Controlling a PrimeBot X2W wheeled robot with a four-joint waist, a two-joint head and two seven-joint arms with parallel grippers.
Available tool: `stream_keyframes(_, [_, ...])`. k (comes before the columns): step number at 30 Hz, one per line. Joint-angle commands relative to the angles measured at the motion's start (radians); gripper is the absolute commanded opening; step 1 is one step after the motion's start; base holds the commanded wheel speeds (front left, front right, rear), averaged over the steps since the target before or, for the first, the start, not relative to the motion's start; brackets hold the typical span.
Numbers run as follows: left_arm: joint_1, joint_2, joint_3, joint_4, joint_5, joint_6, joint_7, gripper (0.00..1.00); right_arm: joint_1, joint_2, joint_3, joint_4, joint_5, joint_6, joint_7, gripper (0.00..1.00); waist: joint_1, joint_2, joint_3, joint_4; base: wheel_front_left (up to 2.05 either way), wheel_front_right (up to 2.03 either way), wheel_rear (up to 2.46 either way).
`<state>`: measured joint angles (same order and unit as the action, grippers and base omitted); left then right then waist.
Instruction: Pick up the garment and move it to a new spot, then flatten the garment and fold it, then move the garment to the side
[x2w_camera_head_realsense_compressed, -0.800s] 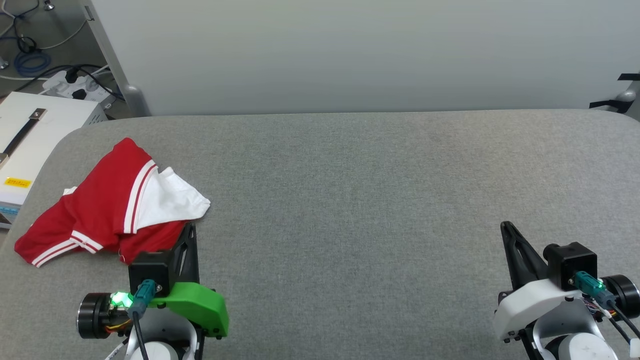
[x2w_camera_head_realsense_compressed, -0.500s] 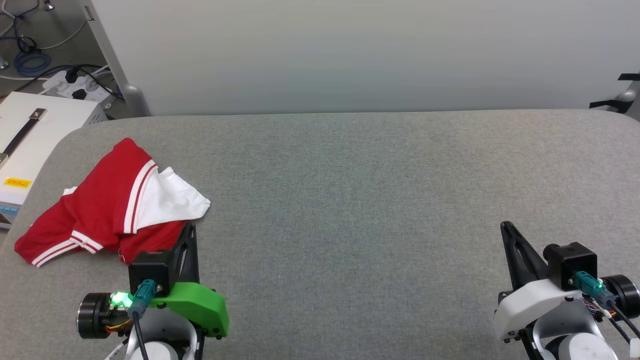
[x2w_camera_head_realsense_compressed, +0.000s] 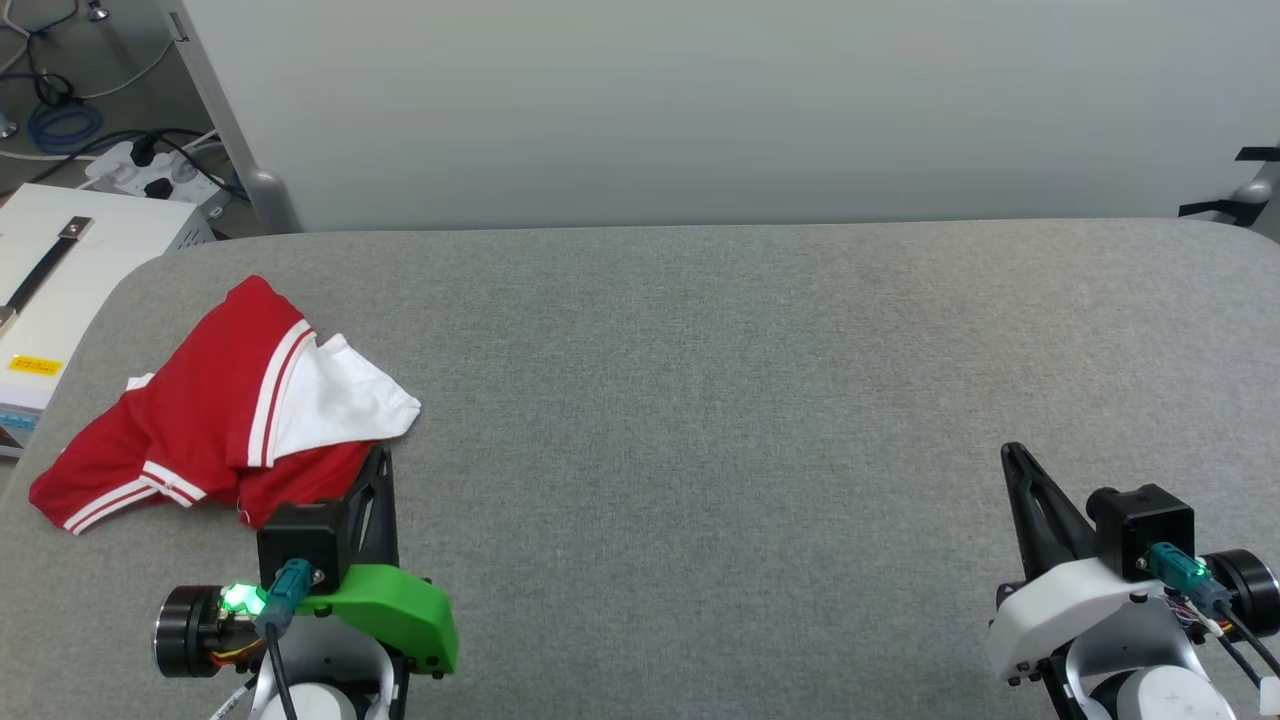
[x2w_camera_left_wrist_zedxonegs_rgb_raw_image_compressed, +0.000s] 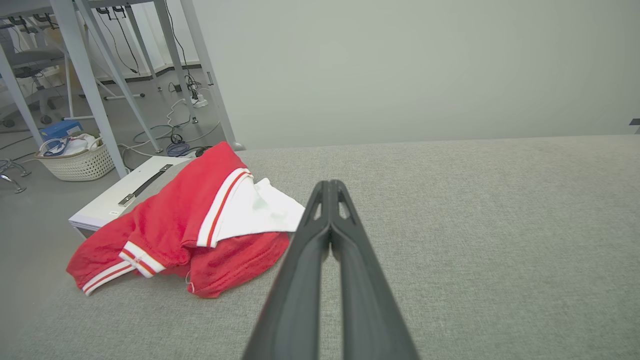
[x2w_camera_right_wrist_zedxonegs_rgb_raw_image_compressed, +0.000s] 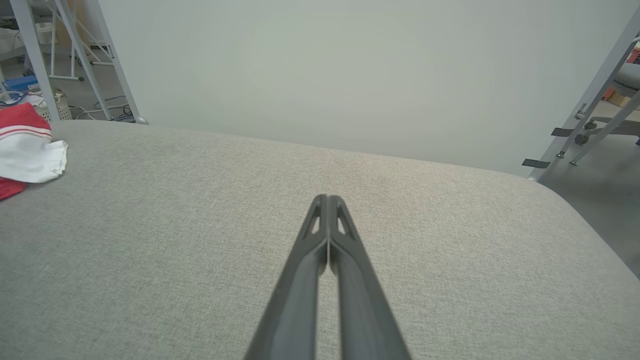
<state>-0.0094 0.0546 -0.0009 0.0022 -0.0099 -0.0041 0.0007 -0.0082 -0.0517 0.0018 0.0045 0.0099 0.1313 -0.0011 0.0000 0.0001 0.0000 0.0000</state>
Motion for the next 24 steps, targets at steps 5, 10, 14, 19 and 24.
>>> stream_keyframes(5, [0.009,-0.004,0.001,-0.002,0.010,0.004,-0.001,0.00,0.008,0.001,-0.002,-0.005,-0.010,-0.001,0.001,0.00,0.0000,-0.0001,0.000,0.000,0.00,0.00,0.00])
stream_keyframes(10, [0.009,-0.004,0.001,-0.002,0.010,0.004,-0.001,0.00,0.008,0.001,-0.002,-0.005,-0.010,-0.001,0.001,0.00,0.0000,-0.0001,0.000,0.000,0.00,0.00,0.00])
stream_keyframes(14, [0.009,-0.004,0.001,-0.002,0.010,0.004,-0.001,0.00,0.008,0.001,-0.002,-0.005,-0.010,-0.001,0.001,0.00,0.0000,-0.0001,0.000,0.000,0.00,0.00,0.00])
stream_keyframes(19, [0.000,0.000,0.000,0.000,-0.001,0.000,0.000,1.00,0.000,0.000,0.000,0.000,0.001,0.000,0.000,1.00,0.0000,-0.0001,0.000,0.000,0.00,0.00,0.00])
stream_keyframes(24, [0.000,0.000,-0.001,0.002,-0.003,0.001,-0.004,1.00,0.001,0.000,0.000,0.002,0.006,0.000,-0.004,1.00,0.0000,-0.0001,0.000,0.000,0.00,0.00,0.00])
